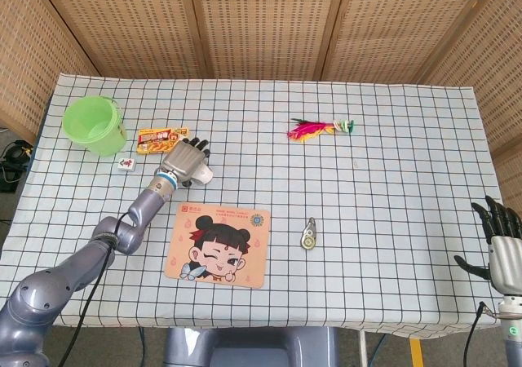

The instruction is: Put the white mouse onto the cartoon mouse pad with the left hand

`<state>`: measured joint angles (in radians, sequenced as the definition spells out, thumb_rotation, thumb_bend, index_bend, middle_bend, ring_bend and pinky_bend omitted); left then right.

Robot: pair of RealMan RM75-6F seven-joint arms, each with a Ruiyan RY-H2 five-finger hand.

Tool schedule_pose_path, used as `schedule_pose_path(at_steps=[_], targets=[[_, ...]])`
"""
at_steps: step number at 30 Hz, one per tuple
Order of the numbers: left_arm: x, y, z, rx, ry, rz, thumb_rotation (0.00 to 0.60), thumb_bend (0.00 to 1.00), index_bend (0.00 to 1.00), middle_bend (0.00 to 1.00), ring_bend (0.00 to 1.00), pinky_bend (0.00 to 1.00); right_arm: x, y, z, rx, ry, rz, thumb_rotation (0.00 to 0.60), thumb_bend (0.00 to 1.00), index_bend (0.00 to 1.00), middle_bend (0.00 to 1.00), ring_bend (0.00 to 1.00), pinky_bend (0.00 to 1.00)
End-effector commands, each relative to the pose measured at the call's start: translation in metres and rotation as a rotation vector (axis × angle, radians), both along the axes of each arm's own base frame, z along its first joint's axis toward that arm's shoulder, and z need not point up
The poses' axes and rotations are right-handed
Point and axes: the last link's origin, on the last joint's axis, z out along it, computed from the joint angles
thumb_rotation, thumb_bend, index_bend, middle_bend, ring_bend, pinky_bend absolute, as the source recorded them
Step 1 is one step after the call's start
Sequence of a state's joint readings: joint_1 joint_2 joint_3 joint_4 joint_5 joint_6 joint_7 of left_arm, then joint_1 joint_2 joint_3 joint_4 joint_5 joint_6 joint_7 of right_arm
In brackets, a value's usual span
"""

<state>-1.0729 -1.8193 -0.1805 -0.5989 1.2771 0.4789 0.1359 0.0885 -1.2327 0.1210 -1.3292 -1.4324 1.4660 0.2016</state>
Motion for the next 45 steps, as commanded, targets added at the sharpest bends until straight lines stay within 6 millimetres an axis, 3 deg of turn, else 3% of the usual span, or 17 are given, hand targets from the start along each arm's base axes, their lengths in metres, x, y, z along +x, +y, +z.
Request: schedule_pose_path(at_steps=[1, 7, 14, 17, 25, 30, 35, 45], targets=[[0.000, 0.000, -0.002, -0.006, 0.006, -0.001, 0.600, 0.19, 0.26, 0.09, 0.11, 0.21, 0.000, 0.000, 0.000, -0.002, 0.000, 0.001, 0.600, 0.08, 0.14, 0.00, 0.00, 0.00], [-0.001, -0.001, -0.005, -0.008, 0.010, -0.005, 0.600, 0.20, 0.35, 0.15, 0.16, 0.25, 0.000, 0.000, 0.000, -0.003, -0.002, 0.005, 0.600, 0.08, 0.14, 0.00, 0.00, 0.00], [-0.002, -0.004, -0.005, 0.012, -0.004, -0.025, 0.600, 0.46, 0.61, 0.38, 0.35, 0.40, 0.002, 0.001, 0.001, -0.014, -0.004, 0.020, 0.600, 0.08, 0.14, 0.00, 0.00, 0.00], [0.000, -0.008, -0.004, 0.029, -0.024, -0.057, 0.600, 0.50, 0.67, 0.44, 0.40, 0.44, 0.003, 0.002, 0.001, -0.015, -0.004, 0.023, 0.600, 0.08, 0.14, 0.00, 0.00, 0.00], [0.017, -0.022, 0.011, 0.028, -0.101, -0.228, 0.600, 0.50, 0.68, 0.44, 0.40, 0.44, 0.004, 0.002, 0.000, -0.013, -0.004, 0.030, 0.600, 0.08, 0.14, 0.00, 0.00, 0.00], [0.023, -0.045, 0.017, -0.053, -0.113, -0.381, 0.600, 0.50, 0.68, 0.44, 0.40, 0.44, 0.006, 0.003, 0.000, -0.014, -0.001, 0.037, 0.600, 0.08, 0.14, 0.00, 0.00, 0.00], [0.021, -0.077, 0.015, -0.174, -0.102, -0.547, 0.600, 0.50, 0.68, 0.44, 0.40, 0.44, 0.007, 0.004, 0.000, -0.014, 0.002, 0.038, 0.600, 0.07, 0.14, 0.00, 0.00, 0.00], [0.011, -0.111, 0.011, -0.327, -0.101, -0.790, 0.600, 0.49, 0.68, 0.44, 0.40, 0.44, 0.009, 0.005, 0.000, -0.016, 0.006, 0.046, 0.600, 0.07, 0.14, 0.00, 0.00, 0.00]])
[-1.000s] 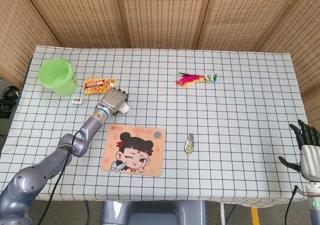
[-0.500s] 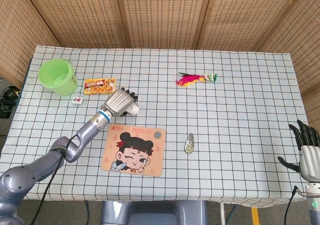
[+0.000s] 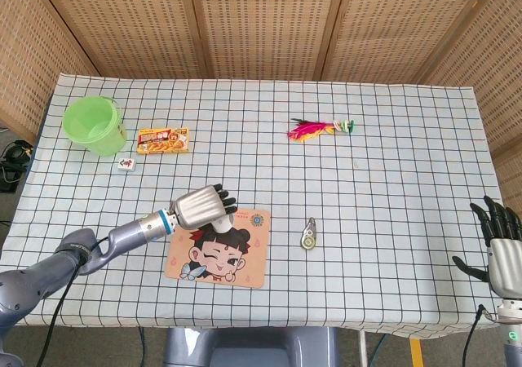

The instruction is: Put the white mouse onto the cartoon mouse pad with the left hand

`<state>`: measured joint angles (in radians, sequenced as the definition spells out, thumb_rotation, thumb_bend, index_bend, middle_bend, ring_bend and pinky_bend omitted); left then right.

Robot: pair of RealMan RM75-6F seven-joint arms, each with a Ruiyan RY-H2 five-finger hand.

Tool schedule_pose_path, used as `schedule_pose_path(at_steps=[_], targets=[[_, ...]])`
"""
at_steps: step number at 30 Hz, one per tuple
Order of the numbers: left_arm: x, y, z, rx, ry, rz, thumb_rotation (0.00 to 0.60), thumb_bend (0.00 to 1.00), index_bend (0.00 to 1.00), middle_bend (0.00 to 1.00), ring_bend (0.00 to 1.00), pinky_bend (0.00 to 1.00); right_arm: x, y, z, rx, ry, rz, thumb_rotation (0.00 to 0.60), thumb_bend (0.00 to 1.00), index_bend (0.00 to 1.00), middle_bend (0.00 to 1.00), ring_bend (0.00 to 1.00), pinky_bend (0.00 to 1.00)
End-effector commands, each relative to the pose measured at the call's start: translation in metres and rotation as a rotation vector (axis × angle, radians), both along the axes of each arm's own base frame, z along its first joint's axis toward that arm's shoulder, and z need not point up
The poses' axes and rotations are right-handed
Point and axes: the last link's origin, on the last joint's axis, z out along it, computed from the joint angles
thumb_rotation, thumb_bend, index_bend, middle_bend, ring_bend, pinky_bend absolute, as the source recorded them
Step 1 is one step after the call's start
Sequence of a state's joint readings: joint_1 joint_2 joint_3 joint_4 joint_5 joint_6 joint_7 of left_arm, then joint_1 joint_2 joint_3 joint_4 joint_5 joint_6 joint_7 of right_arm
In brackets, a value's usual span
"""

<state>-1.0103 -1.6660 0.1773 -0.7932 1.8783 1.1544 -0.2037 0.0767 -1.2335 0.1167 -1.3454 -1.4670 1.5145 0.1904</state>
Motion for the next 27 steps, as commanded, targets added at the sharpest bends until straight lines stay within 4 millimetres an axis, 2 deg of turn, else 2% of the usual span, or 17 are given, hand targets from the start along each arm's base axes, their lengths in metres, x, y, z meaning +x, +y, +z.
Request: schedule_pose_path(at_steps=[1, 9, 20, 27], targets=[[-0.005, -0.016, -0.003, -0.057, 0.015, -0.140, 0.600, 0.49, 0.68, 0.44, 0.40, 0.44, 0.001, 0.000, 0.000, -0.001, 0.003, 0.007, 0.600, 0.07, 0.14, 0.00, 0.00, 0.00], [-0.011, -0.028, -0.004, -0.130, -0.009, -0.254, 0.600, 0.48, 0.69, 0.44, 0.40, 0.44, 0.001, 0.001, 0.002, -0.011, -0.002, 0.005, 0.600, 0.08, 0.15, 0.00, 0.00, 0.00], [-0.031, -0.031, -0.008, -0.147, 0.082, -0.301, 0.600, 0.48, 0.69, 0.44, 0.40, 0.44, 0.001, 0.001, 0.002, -0.008, 0.002, 0.008, 0.600, 0.07, 0.15, 0.00, 0.00, 0.00], [-0.030, -0.029, -0.010, -0.138, 0.083, -0.307, 0.600, 0.48, 0.68, 0.42, 0.39, 0.43, 0.003, 0.002, 0.001, -0.009, 0.003, 0.014, 0.600, 0.08, 0.15, 0.00, 0.00, 0.00]])
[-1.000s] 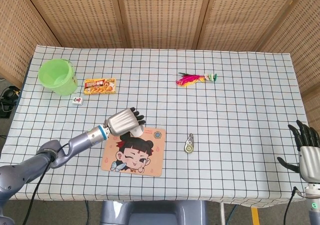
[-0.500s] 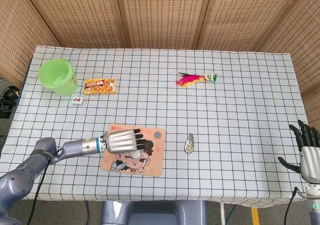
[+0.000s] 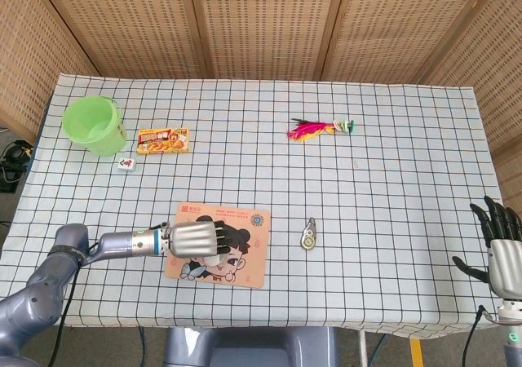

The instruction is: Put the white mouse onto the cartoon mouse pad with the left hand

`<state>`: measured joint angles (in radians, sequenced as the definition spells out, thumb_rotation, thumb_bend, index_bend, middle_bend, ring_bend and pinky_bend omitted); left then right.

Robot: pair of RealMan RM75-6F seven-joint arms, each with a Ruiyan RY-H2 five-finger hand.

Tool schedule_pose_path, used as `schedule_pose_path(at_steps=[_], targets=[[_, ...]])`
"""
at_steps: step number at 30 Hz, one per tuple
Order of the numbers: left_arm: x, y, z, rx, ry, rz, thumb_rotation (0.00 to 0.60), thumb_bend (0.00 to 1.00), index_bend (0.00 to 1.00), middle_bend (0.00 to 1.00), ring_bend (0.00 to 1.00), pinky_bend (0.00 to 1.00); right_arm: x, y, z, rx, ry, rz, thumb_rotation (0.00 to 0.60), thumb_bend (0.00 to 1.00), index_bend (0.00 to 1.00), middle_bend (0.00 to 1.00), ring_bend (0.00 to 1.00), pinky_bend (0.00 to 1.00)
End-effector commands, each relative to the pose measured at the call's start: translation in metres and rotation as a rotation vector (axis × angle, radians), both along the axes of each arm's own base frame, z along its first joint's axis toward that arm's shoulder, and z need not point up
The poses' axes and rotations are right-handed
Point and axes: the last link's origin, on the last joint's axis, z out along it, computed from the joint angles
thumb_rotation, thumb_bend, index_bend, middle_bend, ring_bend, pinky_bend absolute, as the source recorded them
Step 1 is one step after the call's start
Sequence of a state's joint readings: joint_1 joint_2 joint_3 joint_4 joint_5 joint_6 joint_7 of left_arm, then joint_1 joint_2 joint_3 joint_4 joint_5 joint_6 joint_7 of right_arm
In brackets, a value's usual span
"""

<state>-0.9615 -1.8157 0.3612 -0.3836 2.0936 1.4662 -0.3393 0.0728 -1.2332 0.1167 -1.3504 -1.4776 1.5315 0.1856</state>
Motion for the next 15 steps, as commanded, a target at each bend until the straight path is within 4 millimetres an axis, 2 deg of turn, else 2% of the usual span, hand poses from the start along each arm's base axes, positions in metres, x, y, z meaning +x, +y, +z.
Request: schedule_pose_path(at_steps=[1, 4, 6, 8, 10, 15], targets=[[0.0004, 0.0002, -0.0009, 0.001, 0.003, -0.005, 0.600, 0.48, 0.67, 0.41, 0.39, 0.42, 0.0000, 0.0003, 0.0000, -0.001, 0.000, 0.000, 0.600, 0.08, 0.15, 0.00, 0.00, 0.00], [0.0000, 0.0006, -0.0030, 0.009, 0.020, -0.025, 0.600, 0.48, 0.65, 0.39, 0.36, 0.40, -0.0002, 0.0005, 0.0004, -0.002, -0.002, -0.001, 0.600, 0.08, 0.15, 0.00, 0.00, 0.00], [-0.0007, 0.0014, -0.0040, 0.016, 0.028, -0.025, 0.600, 0.46, 0.63, 0.36, 0.28, 0.34, -0.0002, 0.0005, 0.0002, 0.000, -0.002, 0.000, 0.600, 0.08, 0.15, 0.00, 0.00, 0.00], [-0.0008, 0.0021, -0.0044, 0.020, 0.031, -0.022, 0.600, 0.42, 0.56, 0.29, 0.16, 0.26, -0.0001, 0.0004, 0.0000, 0.001, 0.000, 0.001, 0.600, 0.08, 0.15, 0.00, 0.00, 0.00], [-0.0007, 0.0027, -0.0042, 0.025, 0.029, -0.019, 0.600, 0.39, 0.47, 0.22, 0.09, 0.21, 0.0004, 0.0005, -0.0002, 0.001, -0.001, 0.004, 0.600, 0.08, 0.15, 0.00, 0.00, 0.00], [-0.0024, 0.0028, -0.0029, 0.032, 0.033, -0.015, 0.600, 0.34, 0.33, 0.04, 0.01, 0.14, 0.0006, 0.0009, 0.0001, -0.002, -0.002, 0.005, 0.600, 0.08, 0.15, 0.00, 0.00, 0.00]])
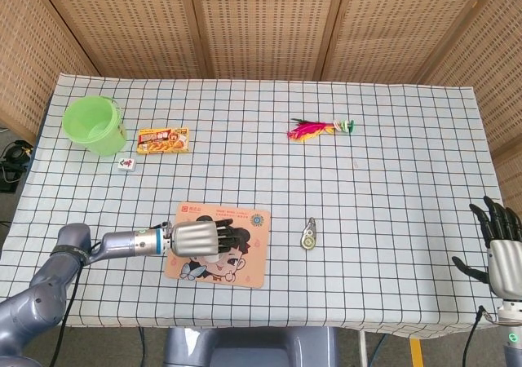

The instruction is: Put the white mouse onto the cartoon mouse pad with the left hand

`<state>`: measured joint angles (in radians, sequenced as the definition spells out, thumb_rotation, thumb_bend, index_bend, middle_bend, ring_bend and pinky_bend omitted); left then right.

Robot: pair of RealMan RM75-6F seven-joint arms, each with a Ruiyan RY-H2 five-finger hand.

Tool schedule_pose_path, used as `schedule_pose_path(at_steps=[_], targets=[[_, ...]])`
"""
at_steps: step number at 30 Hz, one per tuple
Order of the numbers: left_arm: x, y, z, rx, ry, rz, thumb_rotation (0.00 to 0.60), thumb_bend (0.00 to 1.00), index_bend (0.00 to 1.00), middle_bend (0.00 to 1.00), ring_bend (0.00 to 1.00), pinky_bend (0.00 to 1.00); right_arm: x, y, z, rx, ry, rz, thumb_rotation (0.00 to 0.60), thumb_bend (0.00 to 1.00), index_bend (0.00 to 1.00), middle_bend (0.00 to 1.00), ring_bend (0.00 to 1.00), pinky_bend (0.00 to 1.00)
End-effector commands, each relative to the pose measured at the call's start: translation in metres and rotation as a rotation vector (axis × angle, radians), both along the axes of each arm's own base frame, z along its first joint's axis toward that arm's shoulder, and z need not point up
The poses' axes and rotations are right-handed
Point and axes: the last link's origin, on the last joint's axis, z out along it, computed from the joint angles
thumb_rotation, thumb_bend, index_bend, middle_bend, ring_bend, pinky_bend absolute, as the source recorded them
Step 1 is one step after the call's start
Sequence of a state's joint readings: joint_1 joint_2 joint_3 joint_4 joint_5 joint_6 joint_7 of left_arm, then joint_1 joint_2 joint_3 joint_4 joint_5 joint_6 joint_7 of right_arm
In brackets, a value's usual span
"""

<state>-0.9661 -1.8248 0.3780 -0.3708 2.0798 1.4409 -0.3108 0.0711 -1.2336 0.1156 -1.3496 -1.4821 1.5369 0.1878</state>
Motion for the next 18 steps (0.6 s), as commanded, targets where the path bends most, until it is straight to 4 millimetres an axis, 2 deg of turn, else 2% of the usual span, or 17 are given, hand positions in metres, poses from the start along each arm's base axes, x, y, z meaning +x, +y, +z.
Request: schedule_pose_path(at_steps=[1, 8, 13, 16, 18], targets=[[-0.001, 0.000, 0.001, 0.001, 0.002, 0.003, 0.600, 0.34, 0.32, 0.02, 0.00, 0.13, 0.000, 0.000, 0.000, -0.002, 0.000, 0.002, 0.600, 0.08, 0.15, 0.00, 0.00, 0.00], [-0.005, -0.001, 0.006, -0.008, 0.000, 0.034, 0.600, 0.28, 0.19, 0.00, 0.00, 0.03, 0.001, 0.000, -0.001, 0.004, 0.001, 0.005, 0.600, 0.08, 0.15, 0.00, 0.00, 0.00], [-0.007, -0.001, 0.011, -0.010, -0.008, 0.046, 0.600, 0.26, 0.16, 0.00, 0.00, 0.02, 0.002, 0.001, -0.001, 0.002, 0.003, 0.014, 0.600, 0.07, 0.15, 0.00, 0.00, 0.00], [-0.009, -0.002, 0.020, -0.007, -0.045, 0.069, 0.600, 0.26, 0.16, 0.00, 0.00, 0.02, 0.003, 0.002, -0.002, 0.005, 0.005, 0.014, 0.600, 0.08, 0.15, 0.00, 0.00, 0.00], [-0.012, -0.005, 0.037, 0.029, -0.160, 0.134, 0.600, 0.26, 0.16, 0.00, 0.00, 0.02, 0.003, 0.002, -0.002, 0.009, 0.002, 0.013, 0.600, 0.08, 0.15, 0.00, 0.00, 0.00]])
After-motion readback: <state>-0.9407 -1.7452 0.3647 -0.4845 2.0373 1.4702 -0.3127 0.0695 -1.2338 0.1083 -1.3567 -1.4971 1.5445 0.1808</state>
